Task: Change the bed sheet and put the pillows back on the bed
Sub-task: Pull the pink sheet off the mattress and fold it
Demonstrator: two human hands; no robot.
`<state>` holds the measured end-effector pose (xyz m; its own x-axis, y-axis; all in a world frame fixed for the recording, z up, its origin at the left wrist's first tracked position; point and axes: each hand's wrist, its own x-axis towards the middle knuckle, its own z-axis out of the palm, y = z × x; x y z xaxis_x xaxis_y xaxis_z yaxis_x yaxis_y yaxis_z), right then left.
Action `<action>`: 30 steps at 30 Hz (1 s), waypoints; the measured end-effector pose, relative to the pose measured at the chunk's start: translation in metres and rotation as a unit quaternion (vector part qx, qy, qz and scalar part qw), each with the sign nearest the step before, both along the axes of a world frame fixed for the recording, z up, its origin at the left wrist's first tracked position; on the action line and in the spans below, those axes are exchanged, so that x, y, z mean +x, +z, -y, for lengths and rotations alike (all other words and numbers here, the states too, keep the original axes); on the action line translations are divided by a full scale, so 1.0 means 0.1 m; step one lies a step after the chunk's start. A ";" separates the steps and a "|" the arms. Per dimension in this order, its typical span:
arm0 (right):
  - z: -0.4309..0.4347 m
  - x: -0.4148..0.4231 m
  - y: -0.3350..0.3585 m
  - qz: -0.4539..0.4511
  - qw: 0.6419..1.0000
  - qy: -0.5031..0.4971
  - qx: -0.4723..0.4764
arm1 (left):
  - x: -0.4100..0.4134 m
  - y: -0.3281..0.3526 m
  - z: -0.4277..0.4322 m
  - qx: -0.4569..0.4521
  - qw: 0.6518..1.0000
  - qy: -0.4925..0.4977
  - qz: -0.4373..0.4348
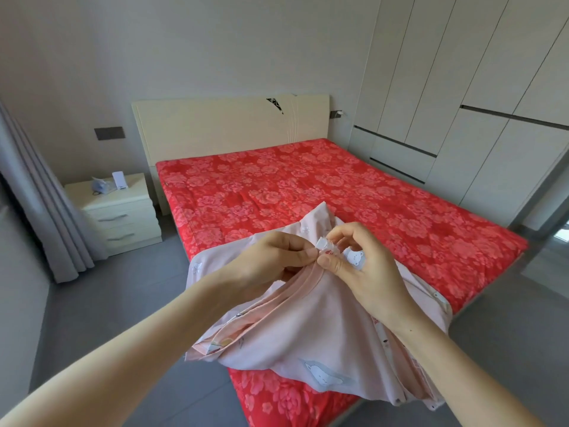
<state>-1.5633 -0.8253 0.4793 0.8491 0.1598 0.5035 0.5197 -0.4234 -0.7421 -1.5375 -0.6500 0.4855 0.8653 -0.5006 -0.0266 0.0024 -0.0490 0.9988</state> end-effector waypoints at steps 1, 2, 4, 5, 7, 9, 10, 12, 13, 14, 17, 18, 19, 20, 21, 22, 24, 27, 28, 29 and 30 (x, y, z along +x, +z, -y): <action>0.01 0.00 -0.03 0.017 1.000 0.000 -0.006 | 0.00 -0.01 0.01 0.001 1.000 -0.005 0.000; 0.02 0.00 -0.04 0.034 0.999 -0.002 -0.013 | 0.01 -0.01 0.02 0.001 1.000 -0.011 -0.001; 0.06 0.03 -0.05 0.065 0.997 -0.011 -0.031 | 0.03 -0.01 0.03 0.004 1.000 -0.022 -0.006; 0.07 0.04 -0.06 0.076 0.996 -0.018 -0.034 | 0.05 -0.01 0.04 0.009 1.000 -0.029 -0.005; 0.10 0.01 -0.06 0.087 0.995 -0.034 -0.028 | 0.08 0.00 0.05 0.030 0.999 -0.035 0.003; 0.10 -0.07 -0.04 0.089 0.995 -0.039 -0.018 | 0.12 0.00 0.06 0.051 0.998 -0.023 0.023; 0.09 -0.12 -0.03 0.096 0.995 -0.036 -0.021 | 0.13 0.01 0.06 0.059 0.998 -0.018 0.033; 0.05 -0.17 0.01 0.116 0.992 -0.029 -0.031 | 0.12 0.05 0.06 0.075 0.995 -0.032 0.058; 0.03 -0.15 0.03 0.116 0.993 -0.028 -0.025 | 0.11 0.08 0.07 0.088 0.992 -0.050 0.073; 0.01 -0.12 0.05 0.104 0.994 -0.030 -0.007 | 0.10 0.10 0.07 0.102 0.989 -0.067 0.088; -0.02 0.00 0.04 0.027 0.998 -0.020 0.059 | 0.12 0.15 0.05 0.130 0.982 -0.082 0.112; -0.02 0.02 0.03 0.000 0.997 -0.008 0.072 | 0.14 0.15 0.04 0.133 0.982 -0.079 0.112; -0.02 0.03 0.01 -0.026 0.996 0.008 0.085 | 0.14 0.15 0.03 0.133 0.982 -0.077 0.109; -0.02 0.03 -0.01 -0.045 0.994 0.021 0.094 | 0.15 0.14 0.03 0.130 0.983 -0.075 0.104; -0.02 0.04 -0.02 -0.050 0.994 0.028 0.096 | 0.15 0.13 0.02 0.126 0.985 -0.070 0.099; -0.02 0.04 -0.03 -0.047 0.994 0.028 0.090 | 0.15 0.12 0.02 0.123 0.986 -0.064 0.097; -0.02 0.05 -0.02 -0.037 0.997 0.020 0.071 | 0.15 0.11 0.04 0.126 0.986 -0.055 0.098; -0.02 0.04 -0.01 -0.009 0.999 0.018 0.038 | 0.15 0.11 0.04 0.121 0.987 -0.059 0.084; -0.01 0.03 0.00 -0.001 0.999 0.021 0.035 | 0.14 0.11 0.04 0.121 0.987 -0.060 0.085; 0.01 0.03 0.01 0.004 0.999 0.024 0.041 | 0.13 0.10 0.03 0.121 0.987 -0.058 0.092; 0.04 0.02 0.03 0.005 0.998 0.027 0.054 | 0.13 0.07 0.02 0.121 0.986 -0.050 0.105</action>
